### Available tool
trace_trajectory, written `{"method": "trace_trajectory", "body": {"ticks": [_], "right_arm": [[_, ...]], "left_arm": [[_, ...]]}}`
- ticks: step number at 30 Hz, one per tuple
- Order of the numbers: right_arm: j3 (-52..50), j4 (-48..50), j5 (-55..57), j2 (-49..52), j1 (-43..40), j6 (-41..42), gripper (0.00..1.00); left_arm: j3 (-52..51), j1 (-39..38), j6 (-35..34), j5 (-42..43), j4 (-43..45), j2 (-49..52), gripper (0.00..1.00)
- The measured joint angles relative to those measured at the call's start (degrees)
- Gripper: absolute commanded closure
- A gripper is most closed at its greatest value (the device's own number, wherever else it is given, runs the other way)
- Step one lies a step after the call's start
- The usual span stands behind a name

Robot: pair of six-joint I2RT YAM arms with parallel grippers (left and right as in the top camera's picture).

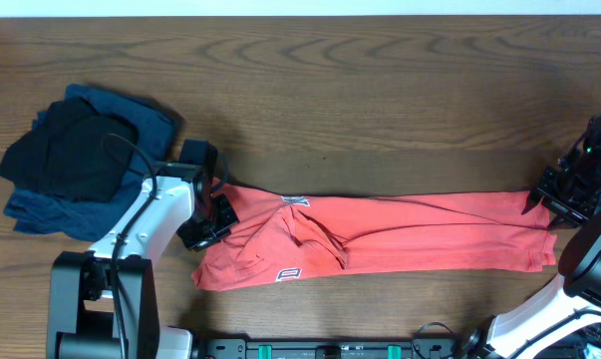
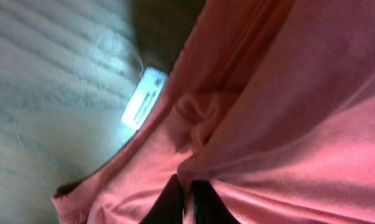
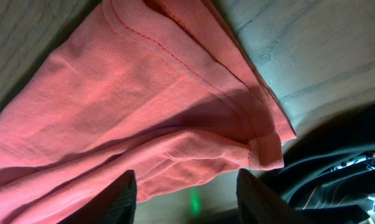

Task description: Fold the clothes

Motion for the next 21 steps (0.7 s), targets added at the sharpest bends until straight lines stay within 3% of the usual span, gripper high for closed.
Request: {"method": "trace_trajectory", "body": {"ticks": [9,15,21], "right_arm": [[-1.90,2.40,-1.05,0.00,0.00,-2.97,0.47],[-6.75,8.72,-1.46,0.00,0.00,-6.27,0.48],[-11.87,13.68,-0.04,0.00,0.00,-7.82,0.47]], "left_arm": [[5.55,2.54,2.21,-3.78,-2.67,-1.53,0.64],[8.28,3.58,2.29,-3.87,-5.95,-7.98,0.63],[8.28,-1.42,3.19,1.60,-7.04,-9.60,0.66]]}}
